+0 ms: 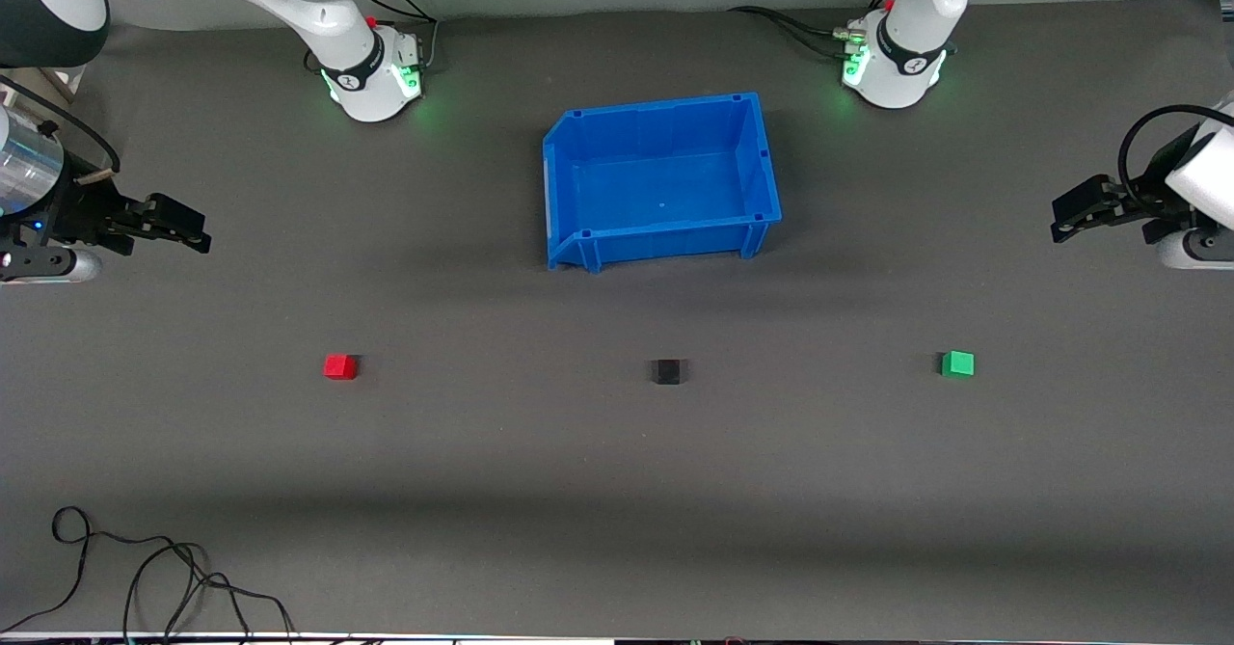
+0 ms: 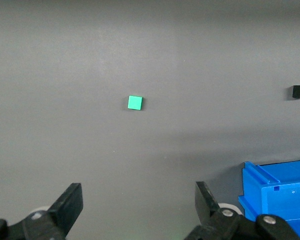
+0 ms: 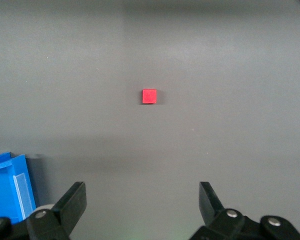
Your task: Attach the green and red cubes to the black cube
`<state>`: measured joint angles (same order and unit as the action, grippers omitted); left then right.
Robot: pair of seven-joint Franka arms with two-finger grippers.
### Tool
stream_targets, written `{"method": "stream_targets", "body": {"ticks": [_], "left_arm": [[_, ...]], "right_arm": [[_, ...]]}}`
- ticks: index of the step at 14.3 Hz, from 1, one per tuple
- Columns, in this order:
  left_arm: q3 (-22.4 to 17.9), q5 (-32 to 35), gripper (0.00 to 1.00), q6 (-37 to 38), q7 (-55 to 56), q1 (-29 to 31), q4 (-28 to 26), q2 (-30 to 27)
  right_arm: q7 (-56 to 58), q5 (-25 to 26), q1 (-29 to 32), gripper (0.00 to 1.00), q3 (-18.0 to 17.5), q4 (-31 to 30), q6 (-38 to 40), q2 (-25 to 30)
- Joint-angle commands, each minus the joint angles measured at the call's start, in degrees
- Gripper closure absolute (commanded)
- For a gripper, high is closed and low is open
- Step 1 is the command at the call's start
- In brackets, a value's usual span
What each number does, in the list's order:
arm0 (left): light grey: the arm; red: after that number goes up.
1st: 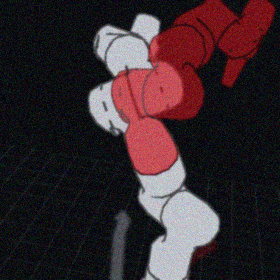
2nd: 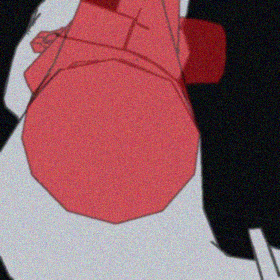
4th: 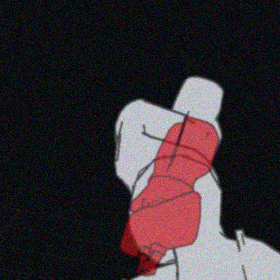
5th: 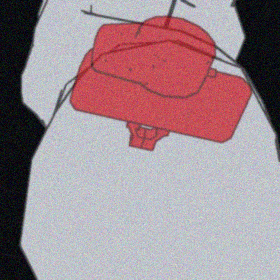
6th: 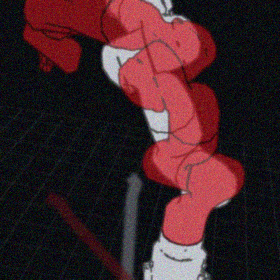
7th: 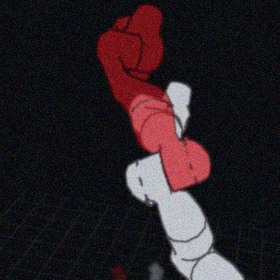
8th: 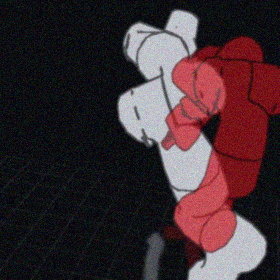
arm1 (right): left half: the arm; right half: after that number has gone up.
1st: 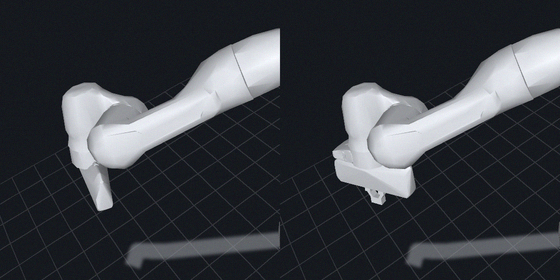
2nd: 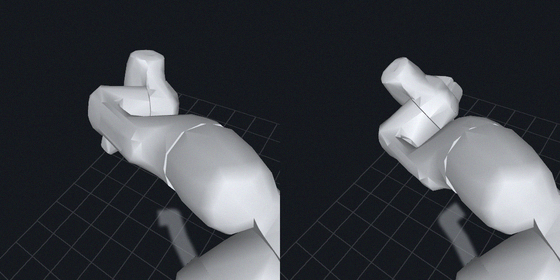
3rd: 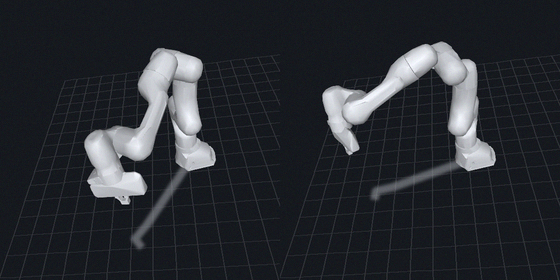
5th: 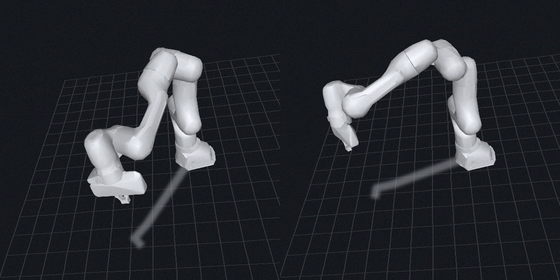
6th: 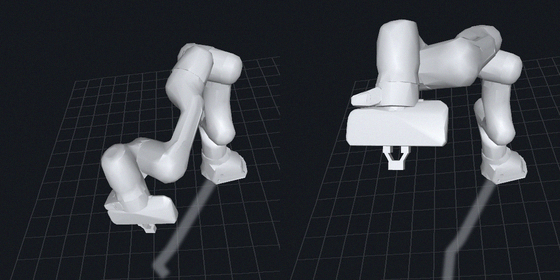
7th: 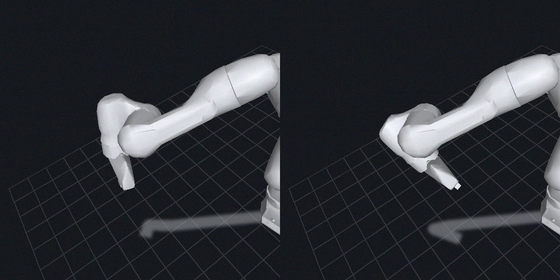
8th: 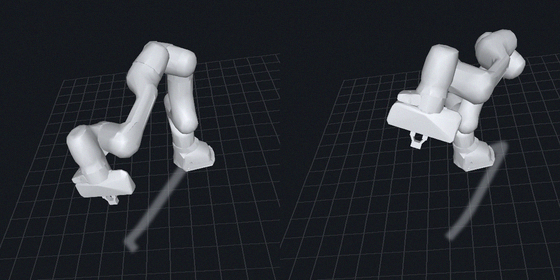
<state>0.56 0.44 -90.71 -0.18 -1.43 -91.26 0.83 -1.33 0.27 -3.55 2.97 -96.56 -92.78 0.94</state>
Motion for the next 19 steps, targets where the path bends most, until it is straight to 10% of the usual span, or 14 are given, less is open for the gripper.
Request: {"method": "stream_targets", "body": {"ticks": [1,9,19], "left_arm": [[-0.47,0.17,0.00,-0.43,-0.79,-0.68,-0.76,-0.57],[-0.82,0.17,0.00,0.01,1.14,0.10,-0.24,0.83],[-0.91,-10.80,0.00,-0.87,57.44,8.27,-0.33,4.79]], "right_arm": [[0.01,0.35,-0.06,0.00,0.02,1.11,-0.03,-0.59],[0.36,0.00,-0.06,0.00,0.19,1.46,0.05,-0.85],[0.18,-1.84,0.03,0.00,0.81,1.20,-1.61,-2.95]]}}
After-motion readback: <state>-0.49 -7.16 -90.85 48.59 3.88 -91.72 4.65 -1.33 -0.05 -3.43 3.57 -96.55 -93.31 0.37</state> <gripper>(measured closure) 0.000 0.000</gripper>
